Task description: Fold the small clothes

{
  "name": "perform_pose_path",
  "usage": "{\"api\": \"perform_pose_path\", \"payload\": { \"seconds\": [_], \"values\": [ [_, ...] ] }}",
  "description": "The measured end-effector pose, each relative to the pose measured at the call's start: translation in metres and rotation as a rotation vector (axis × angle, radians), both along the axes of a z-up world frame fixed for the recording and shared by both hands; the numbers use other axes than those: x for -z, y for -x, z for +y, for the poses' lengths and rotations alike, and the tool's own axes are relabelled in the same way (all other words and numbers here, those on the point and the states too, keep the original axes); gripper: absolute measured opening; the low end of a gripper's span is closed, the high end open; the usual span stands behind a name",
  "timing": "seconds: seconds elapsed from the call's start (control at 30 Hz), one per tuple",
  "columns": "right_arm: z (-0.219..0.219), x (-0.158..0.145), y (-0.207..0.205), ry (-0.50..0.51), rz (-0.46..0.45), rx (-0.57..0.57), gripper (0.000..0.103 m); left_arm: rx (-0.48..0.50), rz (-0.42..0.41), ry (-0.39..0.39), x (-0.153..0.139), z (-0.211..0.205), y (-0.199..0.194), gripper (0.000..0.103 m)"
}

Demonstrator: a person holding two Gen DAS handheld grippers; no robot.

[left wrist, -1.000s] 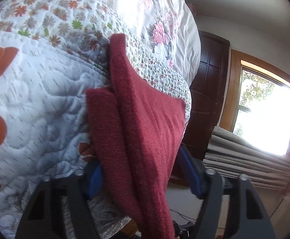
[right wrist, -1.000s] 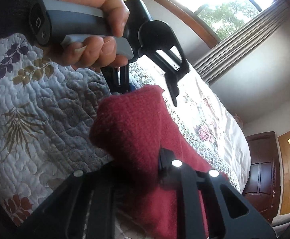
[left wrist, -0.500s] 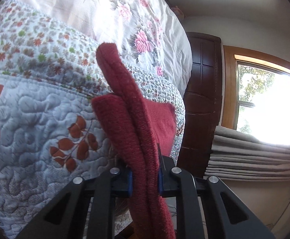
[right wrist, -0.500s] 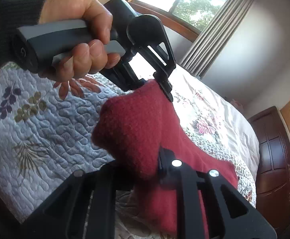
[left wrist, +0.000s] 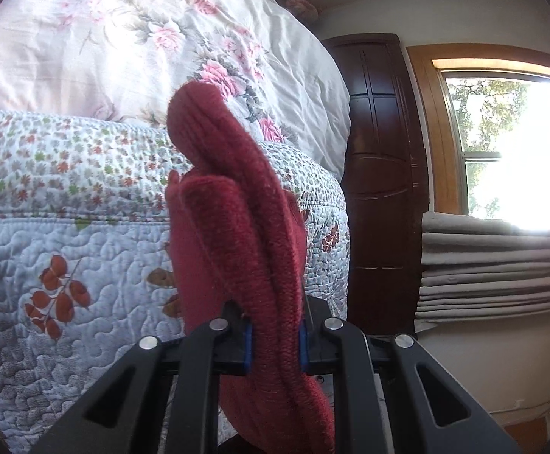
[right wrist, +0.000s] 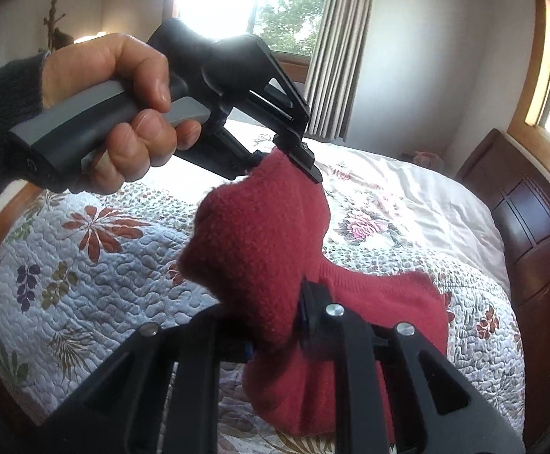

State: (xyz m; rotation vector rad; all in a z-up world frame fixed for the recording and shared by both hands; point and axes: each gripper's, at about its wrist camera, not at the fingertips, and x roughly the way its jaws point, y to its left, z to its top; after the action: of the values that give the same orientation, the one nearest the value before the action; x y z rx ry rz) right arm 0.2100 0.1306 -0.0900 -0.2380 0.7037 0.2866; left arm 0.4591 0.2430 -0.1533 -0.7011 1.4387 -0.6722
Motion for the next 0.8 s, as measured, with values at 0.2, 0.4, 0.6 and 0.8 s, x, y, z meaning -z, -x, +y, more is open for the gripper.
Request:
{"api": "perform_pose_path", "payload": {
  "seconds": [0.2,0.4,0.6,0.8],
  "values": [
    [-0.048,-0.008,-0.001,-0.104,0.023,0.075,0.015,0.051,-0.015,-0.063,-0.014,-0.059,-0.003,0.016],
    [-0.093,0.0,0.001,-0.202,0.049,0.135,0.015,0.082,-0.005,-0.122,-0.009,-0.106,-0.005,0.016],
    [-0.13,0.018,0.0,-0.29,0.084,0.178,0.015,0.109,0.008,-0.197,0.004,-0.146,-0.006,0.016],
    [-0.161,0.033,0.004,-0.352,0.101,0.213,0.015,0.144,0.017,-0.28,0.015,-0.188,-0.006,0.016]
  ]
}}
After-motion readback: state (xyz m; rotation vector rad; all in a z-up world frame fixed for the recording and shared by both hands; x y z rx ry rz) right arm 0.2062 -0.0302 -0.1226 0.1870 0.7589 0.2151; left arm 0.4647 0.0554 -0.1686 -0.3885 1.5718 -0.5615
